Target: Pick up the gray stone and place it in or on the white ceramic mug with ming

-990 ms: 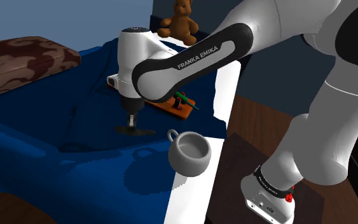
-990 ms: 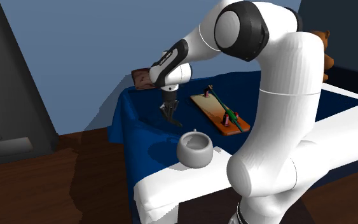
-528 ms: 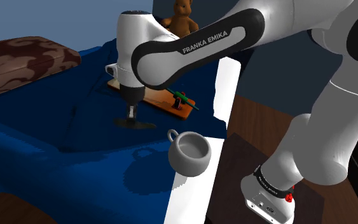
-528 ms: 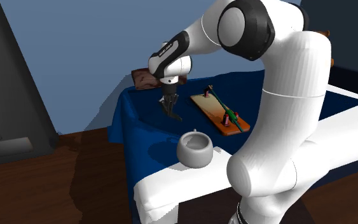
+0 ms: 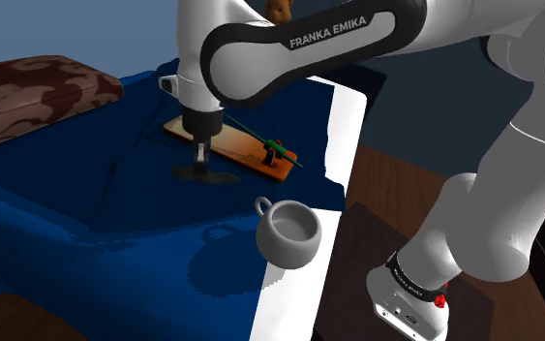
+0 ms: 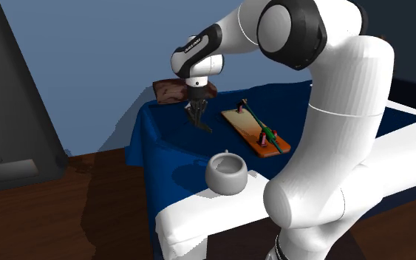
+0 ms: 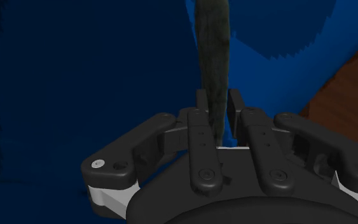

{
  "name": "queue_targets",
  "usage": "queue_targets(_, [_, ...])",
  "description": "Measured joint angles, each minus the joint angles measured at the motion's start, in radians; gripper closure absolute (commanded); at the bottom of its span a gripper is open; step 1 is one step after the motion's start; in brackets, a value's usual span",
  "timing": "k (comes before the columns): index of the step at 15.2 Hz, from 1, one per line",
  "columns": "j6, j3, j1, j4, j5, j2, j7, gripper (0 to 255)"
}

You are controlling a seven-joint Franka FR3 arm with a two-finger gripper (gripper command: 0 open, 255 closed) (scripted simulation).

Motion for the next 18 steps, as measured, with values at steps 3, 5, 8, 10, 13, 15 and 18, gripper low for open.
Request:
queue_targets(3, [-0.036, 0.000, -0.001, 0.021, 0.004, -0.015, -0.002, 255])
queue_targets(5, [-0.042, 0.000, -0.003, 0.006, 0.010, -0.036, -0.006, 255])
queue_targets(8, [-0.025, -0.002, -0.008, -0.111, 0.039, -0.138, -0.028, 255])
queue_targets(10, [-0.017, -0.010, -0.014, -0.194, 0.061, -0.215, -0.053, 255])
queue_targets(13, [-0.020, -0.025, -0.014, -0.316, 0.092, -0.339, -0.088, 255])
queue_targets(15, [-0.016, -0.030, -0.007, -0.405, 0.112, -0.426, -0.101, 255])
queue_targets(18, [-0.044, -0.049, 0.000, -0.507, 0.131, -0.554, -0.127, 255])
